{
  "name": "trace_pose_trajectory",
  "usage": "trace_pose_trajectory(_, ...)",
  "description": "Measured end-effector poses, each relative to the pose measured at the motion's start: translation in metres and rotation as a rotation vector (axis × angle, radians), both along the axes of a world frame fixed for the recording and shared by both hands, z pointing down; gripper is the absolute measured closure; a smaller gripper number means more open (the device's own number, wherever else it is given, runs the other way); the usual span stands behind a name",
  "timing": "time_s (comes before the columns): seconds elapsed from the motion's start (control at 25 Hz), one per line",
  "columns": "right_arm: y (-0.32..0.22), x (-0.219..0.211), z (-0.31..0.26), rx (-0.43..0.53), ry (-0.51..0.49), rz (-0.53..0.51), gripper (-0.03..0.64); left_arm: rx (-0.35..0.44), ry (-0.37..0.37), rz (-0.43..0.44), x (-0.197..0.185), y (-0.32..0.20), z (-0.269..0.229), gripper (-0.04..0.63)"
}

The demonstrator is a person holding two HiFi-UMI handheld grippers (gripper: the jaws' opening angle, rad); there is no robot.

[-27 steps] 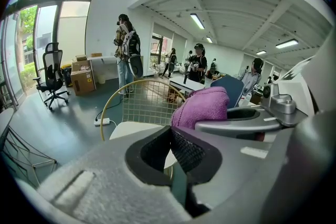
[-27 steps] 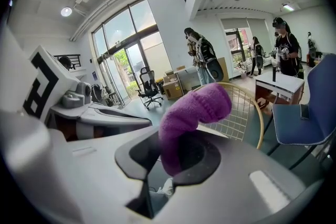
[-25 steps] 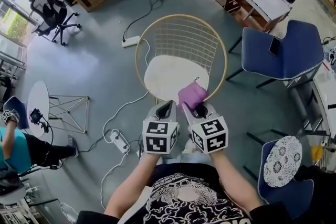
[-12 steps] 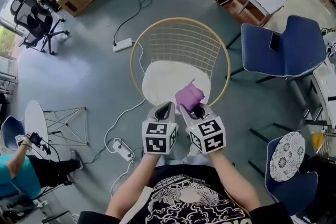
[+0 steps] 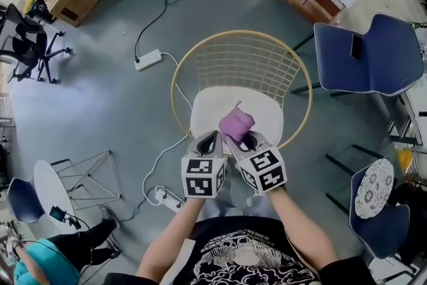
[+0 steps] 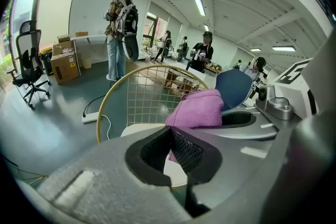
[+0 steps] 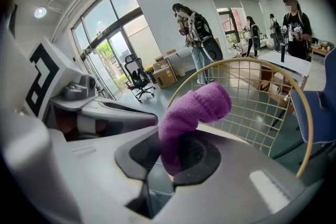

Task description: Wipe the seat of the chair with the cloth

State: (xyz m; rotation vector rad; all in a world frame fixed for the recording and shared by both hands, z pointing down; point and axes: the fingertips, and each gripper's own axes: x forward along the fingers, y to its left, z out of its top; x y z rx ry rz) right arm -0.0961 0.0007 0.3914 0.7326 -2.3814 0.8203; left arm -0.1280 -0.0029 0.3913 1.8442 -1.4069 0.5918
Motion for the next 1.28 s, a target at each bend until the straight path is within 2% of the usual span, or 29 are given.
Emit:
trace_pose_trajectory(0.24,-0.036,-0.023,0.05,-0.076,0.028,-0.003,0.557,-0.055,0.002,0.051,-0.026,-0.038,0.048,0.601)
trace_pose_trajectory(0.44,-0.048,-0.058,0.066,-0.159,0.055,0.0,0.557,-0.106,0.02,0.06,-0.065,-0.05,0.06,0.601)
trace_pose_trajectory(0.68,-0.054,-0.085,0.143,-0.222,0.004,-0.032,0.557,-0.14,0.011,0.041,-0.079,-0.052,0.125,0.601)
trace_pose_trajectory(0.96,-0.056,-0.126,0.189,-0.319,-0.046,-0.044,0.557,-0.167,0.007,0.026,-0.096,-0.052,0.143,0.601)
trace_pose_trajectory(1.28,-0.068,-0.124,0.221,-0.379,-0.1,0.056,0.557,-0.194,-0.016,0.035,-0.098,-0.046,0.162,0.601)
